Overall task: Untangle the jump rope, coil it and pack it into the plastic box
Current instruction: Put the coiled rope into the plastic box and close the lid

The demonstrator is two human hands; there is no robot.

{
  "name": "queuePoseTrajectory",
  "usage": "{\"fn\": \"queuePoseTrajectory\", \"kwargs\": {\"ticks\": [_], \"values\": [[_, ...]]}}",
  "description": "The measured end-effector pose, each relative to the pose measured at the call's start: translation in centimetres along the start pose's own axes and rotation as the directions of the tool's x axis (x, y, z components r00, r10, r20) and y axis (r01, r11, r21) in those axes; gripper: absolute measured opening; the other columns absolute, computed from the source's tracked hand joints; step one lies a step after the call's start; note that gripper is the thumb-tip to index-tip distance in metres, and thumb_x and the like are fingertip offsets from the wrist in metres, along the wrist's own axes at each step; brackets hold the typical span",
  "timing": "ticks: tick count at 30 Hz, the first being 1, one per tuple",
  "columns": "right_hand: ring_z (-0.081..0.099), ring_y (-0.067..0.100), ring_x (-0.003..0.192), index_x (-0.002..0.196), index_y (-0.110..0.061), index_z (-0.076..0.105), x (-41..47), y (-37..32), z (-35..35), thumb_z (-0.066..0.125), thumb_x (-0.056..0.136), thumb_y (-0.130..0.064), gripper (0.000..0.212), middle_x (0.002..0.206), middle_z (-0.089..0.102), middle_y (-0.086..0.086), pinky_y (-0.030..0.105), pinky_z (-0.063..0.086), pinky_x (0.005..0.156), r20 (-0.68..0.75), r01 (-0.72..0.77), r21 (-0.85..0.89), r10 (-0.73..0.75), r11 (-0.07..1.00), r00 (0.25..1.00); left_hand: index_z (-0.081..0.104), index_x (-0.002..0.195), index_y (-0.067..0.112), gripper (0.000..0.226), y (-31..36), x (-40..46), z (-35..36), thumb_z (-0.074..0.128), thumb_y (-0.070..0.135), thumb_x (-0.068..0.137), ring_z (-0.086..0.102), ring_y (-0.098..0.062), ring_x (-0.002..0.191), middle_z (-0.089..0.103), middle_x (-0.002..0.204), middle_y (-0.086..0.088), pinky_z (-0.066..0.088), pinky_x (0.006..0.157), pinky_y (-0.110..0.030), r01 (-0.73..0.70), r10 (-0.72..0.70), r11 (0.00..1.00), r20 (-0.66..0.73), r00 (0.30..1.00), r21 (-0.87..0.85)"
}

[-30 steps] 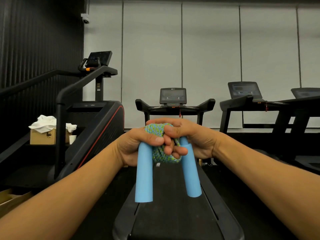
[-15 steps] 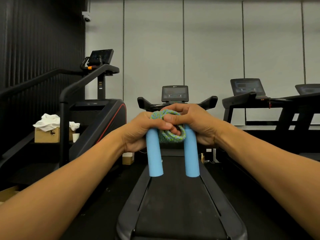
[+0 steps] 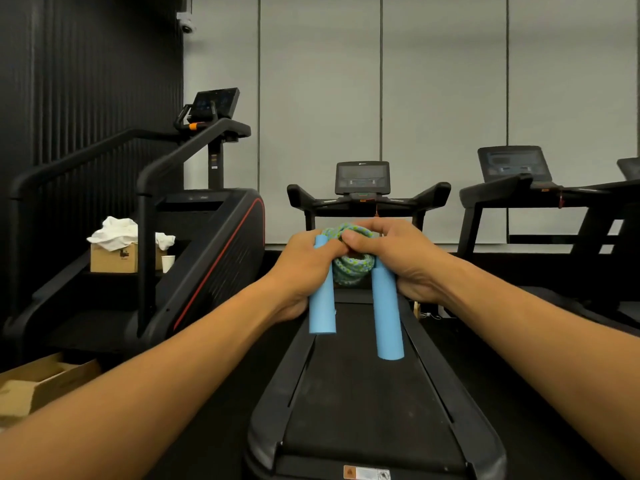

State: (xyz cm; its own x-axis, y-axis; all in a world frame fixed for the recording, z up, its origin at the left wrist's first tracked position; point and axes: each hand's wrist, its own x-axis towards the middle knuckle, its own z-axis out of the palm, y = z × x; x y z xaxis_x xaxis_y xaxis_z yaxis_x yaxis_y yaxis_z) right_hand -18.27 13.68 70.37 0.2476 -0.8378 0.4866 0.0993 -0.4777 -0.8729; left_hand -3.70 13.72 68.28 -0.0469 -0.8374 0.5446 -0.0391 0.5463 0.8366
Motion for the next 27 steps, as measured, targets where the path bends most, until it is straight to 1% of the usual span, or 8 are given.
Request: {"fn": "queuePoseTrajectory", "kwargs": {"ticks": [4,6,8,13,19,22,24,27], "values": [[0.068,0.023,0.083,0.1,-0.007,0.065,-0.1,1.7,0.9,0.065,0.092,-0.012,0.01,0.094,0.07,0.015,0.038,0.06,0.079,-0.022,-0.037,-0.057,0.036,0.998,0.999,0.063,0.109,-0.007,0.024,-1.0,-0.6,-1.0,0.06,0.011,0.093,0.066,-0.036,0.087,0.068,0.102,-0.032,0.058,0.081,-0.052,0.102,-0.103,0.994,0.026,0.994,0.023],[0.066,0.026,0.089,0.104,-0.006,0.064,-0.3,2.8,1.6,0.06,0.095,-0.012,0.011,0.097,0.068,0.016,0.045,0.057,0.086,0.012,-0.071,-0.068,0.072,0.995,0.997,0.063,0.115,-0.004,0.026,-1.4,-1.4,-1.7,0.059,0.013,0.096,0.071,-0.041,0.09,0.069,0.108,-0.031,0.062,0.077,-0.051,0.159,-0.16,0.987,0.062,0.985,0.018],[0.065,0.024,0.088,0.109,-0.005,0.063,-0.6,3.7,2.5,0.054,0.098,-0.013,0.017,0.099,0.067,0.016,0.042,0.057,0.081,0.048,-0.087,-0.049,0.09,0.995,0.995,0.062,0.116,-0.006,0.025,-1.4,-2.3,-2.4,0.056,0.01,0.099,0.071,-0.04,0.086,0.069,0.105,-0.03,0.064,0.069,-0.046,0.2,-0.198,0.98,0.07,0.978,-0.015],[0.066,0.03,0.093,0.109,-0.011,0.066,-1.1,5.8,5.5,0.044,0.103,-0.023,0.025,0.111,0.068,0.02,0.05,0.056,0.086,-0.005,-0.086,-0.07,0.086,0.994,0.996,0.06,0.1,-0.004,0.013,-1.7,-4.0,-3.9,0.051,0.005,0.1,0.069,-0.036,0.077,0.066,0.096,-0.027,0.064,0.064,-0.044,0.244,-0.244,0.97,-0.021,0.969,-0.014],[0.066,0.029,0.086,0.093,-0.016,0.064,-0.6,7.2,8.1,0.041,0.103,-0.022,0.025,0.105,0.066,0.02,0.035,0.058,0.06,-0.1,-0.093,-0.076,0.085,0.993,0.991,0.058,0.112,-0.011,0.023,-3.2,-4.0,-4.8,0.053,0.006,0.099,0.068,-0.034,0.072,0.063,0.093,-0.026,0.063,0.057,-0.04,0.27,-0.271,0.963,-0.122,0.955,-0.025],[0.064,0.032,0.087,0.105,-0.004,0.062,-0.4,8.2,9.2,0.04,0.102,-0.017,0.027,0.103,0.063,0.022,0.041,0.059,0.064,-0.118,-0.106,-0.116,0.093,0.988,0.989,0.057,0.115,-0.011,0.025,-4.3,-4.2,-5.4,0.054,0.008,0.099,0.068,-0.033,0.072,0.063,0.093,-0.025,0.063,0.059,-0.042,0.286,-0.288,0.958,-0.164,0.943,-0.038],[0.065,0.033,0.092,0.108,-0.008,0.063,-0.5,9.0,9.9,0.04,0.101,-0.017,0.026,0.104,0.065,0.018,0.046,0.06,0.071,-0.121,-0.096,-0.139,0.079,0.986,0.99,0.059,0.105,-0.004,0.017,-4.9,-4.7,-6.1,0.055,0.011,0.099,0.068,-0.028,0.067,0.064,0.085,-0.02,0.063,0.058,-0.039,0.305,-0.307,0.952,-0.156,0.939,-0.039],[0.065,0.026,0.09,0.107,-0.019,0.064,-1.1,10.2,11.1,0.039,0.101,-0.018,0.025,0.1,0.066,0.009,0.038,0.057,0.066,-0.115,-0.05,-0.159,0.032,0.986,0.993,0.055,0.1,0.004,0.011,-5.9,-5.8,-7.2,0.054,0.015,0.101,0.065,-0.02,0.062,0.061,0.081,-0.013,0.059,0.052,-0.03,0.29,-0.293,0.956,-0.153,0.944,-0.039]]}}
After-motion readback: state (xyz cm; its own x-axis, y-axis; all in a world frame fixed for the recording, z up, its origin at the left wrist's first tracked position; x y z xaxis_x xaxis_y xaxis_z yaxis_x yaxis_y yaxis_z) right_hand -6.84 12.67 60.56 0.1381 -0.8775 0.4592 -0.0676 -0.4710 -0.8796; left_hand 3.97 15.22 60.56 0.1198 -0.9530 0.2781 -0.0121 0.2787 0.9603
